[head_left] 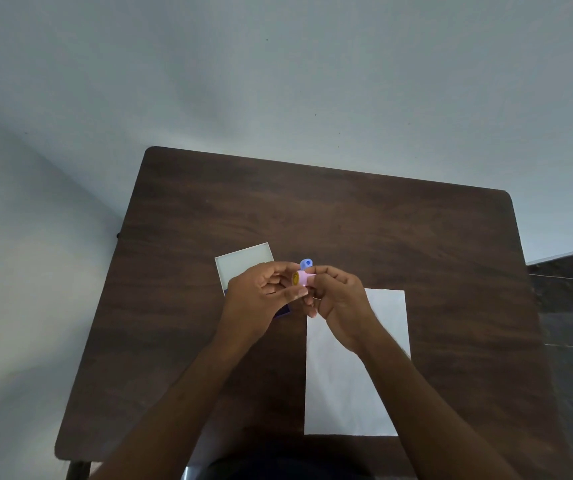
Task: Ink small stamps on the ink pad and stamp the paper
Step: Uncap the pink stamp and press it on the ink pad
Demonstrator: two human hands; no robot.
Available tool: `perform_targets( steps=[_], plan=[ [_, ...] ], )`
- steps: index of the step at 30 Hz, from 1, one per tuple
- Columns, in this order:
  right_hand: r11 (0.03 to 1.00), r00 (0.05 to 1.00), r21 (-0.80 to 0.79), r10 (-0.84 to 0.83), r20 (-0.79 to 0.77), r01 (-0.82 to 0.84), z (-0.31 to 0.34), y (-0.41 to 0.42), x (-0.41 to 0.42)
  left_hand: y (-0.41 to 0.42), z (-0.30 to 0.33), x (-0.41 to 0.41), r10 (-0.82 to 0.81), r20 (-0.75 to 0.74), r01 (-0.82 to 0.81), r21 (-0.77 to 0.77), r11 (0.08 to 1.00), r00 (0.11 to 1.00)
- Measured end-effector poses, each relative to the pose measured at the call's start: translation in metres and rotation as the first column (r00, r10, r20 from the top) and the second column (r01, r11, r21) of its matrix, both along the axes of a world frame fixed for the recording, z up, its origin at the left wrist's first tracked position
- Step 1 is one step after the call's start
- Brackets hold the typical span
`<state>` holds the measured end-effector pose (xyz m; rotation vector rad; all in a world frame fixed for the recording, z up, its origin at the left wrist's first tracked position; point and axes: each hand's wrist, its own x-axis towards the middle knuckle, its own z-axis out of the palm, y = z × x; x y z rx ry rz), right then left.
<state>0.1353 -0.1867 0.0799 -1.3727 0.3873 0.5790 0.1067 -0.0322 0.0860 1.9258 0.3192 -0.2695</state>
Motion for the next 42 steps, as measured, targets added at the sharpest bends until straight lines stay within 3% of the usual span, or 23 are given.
perform_targets(
  steps=[5,13,17,21,26,31,34,39,42],
  plan=[
    [0.999,0.998,0.037,0.029,0.050,-0.031,0.002,-0.003,-0.005,0.000,0.004,0.001,0.026,-0.003,-0.026,0.035,0.999,1.000],
    [0.991,0.982,-0.082,0.113,0.152,-0.102,0.008,-0.006,-0.002,-0.001,0.002,0.005,0.031,-0.080,-0.028,0.037,0.999,0.996],
    [0.995,0.983,-0.045,0.097,0.158,-0.091,0.007,-0.006,-0.002,0.001,0.001,0.002,0.068,-0.032,-0.072,-0.113,0.991,0.997],
    [0.998,0.988,0.013,0.059,0.141,-0.061,0.004,-0.004,-0.001,0.006,0.001,-0.006,0.210,0.011,-0.197,-0.299,0.934,0.978],
    [0.991,0.996,0.126,0.040,0.080,-0.050,0.001,0.002,-0.001,0.019,0.000,-0.015,0.245,-0.082,-0.246,-0.578,0.778,0.966],
    [0.976,0.995,0.198,0.086,0.050,-0.094,0.001,0.008,-0.002,0.037,-0.007,-0.031,0.253,-0.142,-0.282,-0.658,0.698,0.957],
    [0.956,0.991,0.262,0.135,0.005,-0.132,0.001,0.014,-0.004,0.051,-0.011,-0.042,0.266,-0.145,-0.300,-0.579,0.758,0.953],
    [0.898,0.979,0.420,0.181,-0.089,-0.128,-0.001,0.029,-0.015,0.078,-0.035,-0.067,0.364,-0.054,-0.367,-0.219,0.904,0.930],
    [0.872,0.975,0.480,0.181,-0.129,-0.098,0.001,0.038,-0.021,0.092,-0.058,-0.082,0.368,-0.071,-0.369,-0.003,0.929,0.927]
  ],
)
